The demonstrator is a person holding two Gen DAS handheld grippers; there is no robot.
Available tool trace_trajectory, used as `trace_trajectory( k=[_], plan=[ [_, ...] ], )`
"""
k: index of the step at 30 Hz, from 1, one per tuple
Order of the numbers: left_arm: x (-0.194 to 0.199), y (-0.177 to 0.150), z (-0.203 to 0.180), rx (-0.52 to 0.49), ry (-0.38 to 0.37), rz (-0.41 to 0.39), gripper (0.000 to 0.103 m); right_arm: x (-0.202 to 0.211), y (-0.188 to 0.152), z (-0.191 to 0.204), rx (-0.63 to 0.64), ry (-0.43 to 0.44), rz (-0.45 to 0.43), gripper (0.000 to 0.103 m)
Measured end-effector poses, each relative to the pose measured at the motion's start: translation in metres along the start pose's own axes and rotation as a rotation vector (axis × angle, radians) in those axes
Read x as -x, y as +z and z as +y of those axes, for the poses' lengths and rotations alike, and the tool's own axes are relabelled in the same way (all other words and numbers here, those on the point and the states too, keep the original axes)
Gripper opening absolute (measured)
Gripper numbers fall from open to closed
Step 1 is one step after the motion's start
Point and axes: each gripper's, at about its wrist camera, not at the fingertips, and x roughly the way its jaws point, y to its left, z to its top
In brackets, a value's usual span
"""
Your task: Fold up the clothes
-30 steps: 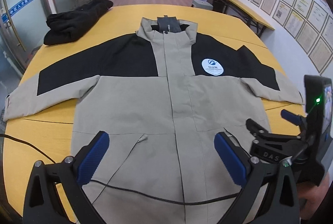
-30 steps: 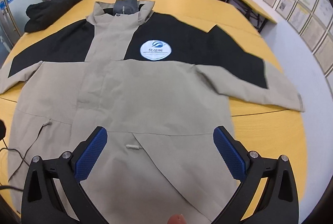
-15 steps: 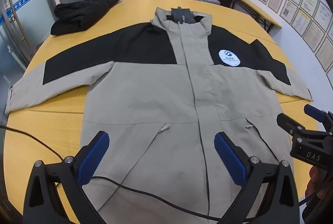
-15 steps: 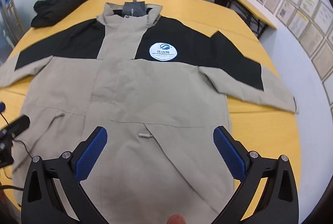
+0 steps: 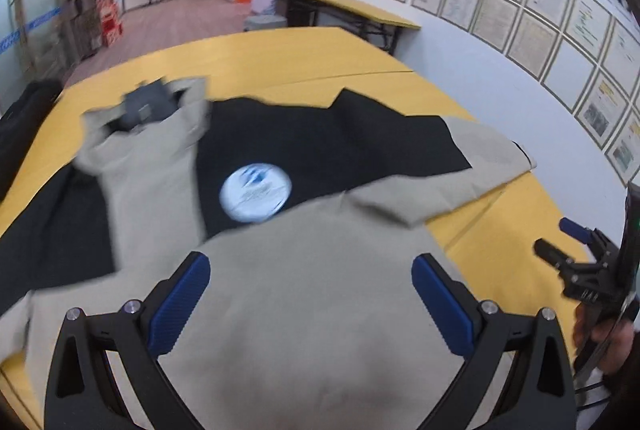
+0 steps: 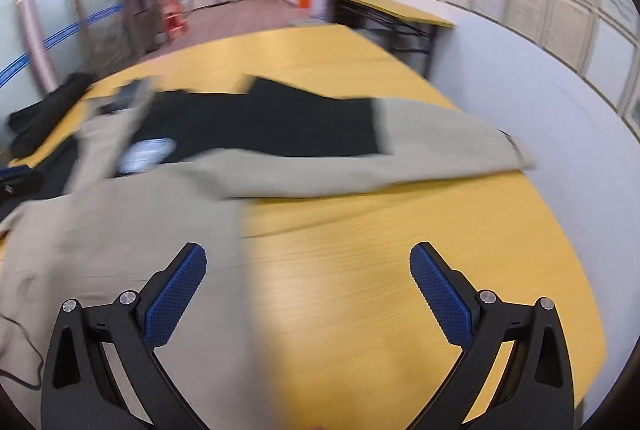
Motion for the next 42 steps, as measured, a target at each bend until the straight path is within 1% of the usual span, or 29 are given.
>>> trace_trajectory(
  k=[2, 5, 8, 12, 16, 18, 20, 21, 22, 23, 24, 25, 28, 29, 33, 36, 38, 42],
  plan=[
    [-0.044, 0.013, -0.018, -0.020, -0.012, -0.018, 0.103, -0.023, 0.009, -0.063, -0.063, -0.044, -0.002, 0.103],
    [-0.095, 0.028, -0.037, -0.054, -0.015, -0.025, 0.103, -0.050, 0.029, -0.140, -0.180, -0.096, 0.003, 0.103],
    [-0.129, 0.042, -0.053, -0.107, 0.010, -0.025, 0.103, -0.071, 0.048, -0.190, -0.239, -0.118, 0.018, 0.103],
    [-0.155, 0.059, -0.060, -0.120, 0.005, -0.018, 0.103, -0.097, 0.071, -0.226, -0.280, -0.146, 0.045, 0.102],
    [-0.167, 0.071, -0.061, -0.118, 0.002, -0.002, 0.103, -0.113, 0.081, -0.246, -0.309, -0.163, 0.078, 0.099],
    [-0.171, 0.076, -0.062, -0.112, 0.002, 0.005, 0.103, -0.118, 0.077, -0.243, -0.312, -0.184, 0.079, 0.097],
    [-0.173, 0.080, -0.062, -0.100, -0.007, 0.015, 0.103, -0.123, 0.071, -0.237, -0.322, -0.213, 0.069, 0.090],
    [-0.176, 0.081, -0.063, -0.098, -0.011, 0.021, 0.103, -0.121, 0.069, -0.239, -0.331, -0.220, 0.052, 0.074],
    [-0.178, 0.082, -0.065, -0.101, -0.012, 0.025, 0.103, -0.120, 0.068, -0.239, -0.340, -0.228, 0.037, 0.051],
    [-0.177, 0.081, -0.066, -0.105, -0.015, 0.024, 0.103, -0.120, 0.066, -0.240, -0.358, -0.233, 0.029, 0.037],
    [-0.178, 0.082, -0.068, -0.109, -0.020, 0.026, 0.103, -0.121, 0.065, -0.242, -0.383, -0.222, 0.025, 0.010],
    [-0.180, 0.082, -0.071, -0.114, -0.026, 0.028, 0.103, -0.121, 0.063, -0.246, -0.415, -0.200, 0.022, 0.005],
    [-0.186, 0.085, -0.081, -0.132, -0.042, 0.032, 0.103, -0.115, 0.053, -0.254, -0.485, -0.140, -0.009, 0.002],
    [-0.189, 0.086, -0.085, -0.142, -0.037, 0.037, 0.103, -0.113, 0.050, -0.255, -0.502, -0.123, -0.019, 0.001],
    [-0.203, 0.089, -0.095, -0.173, -0.025, 0.066, 0.103, -0.089, 0.040, -0.258, -0.532, -0.075, -0.095, 0.001],
    [-0.215, 0.086, -0.100, -0.211, -0.029, 0.106, 0.103, -0.059, 0.037, -0.256, -0.536, -0.068, -0.166, 0.000],
    [-0.215, 0.086, -0.099, -0.222, -0.044, 0.109, 0.103, -0.038, 0.030, -0.250, -0.544, -0.066, -0.195, 0.000],
    [-0.214, 0.086, -0.097, -0.228, -0.065, 0.101, 0.103, -0.015, 0.014, -0.237, -0.560, -0.082, -0.219, 0.000]
  ],
)
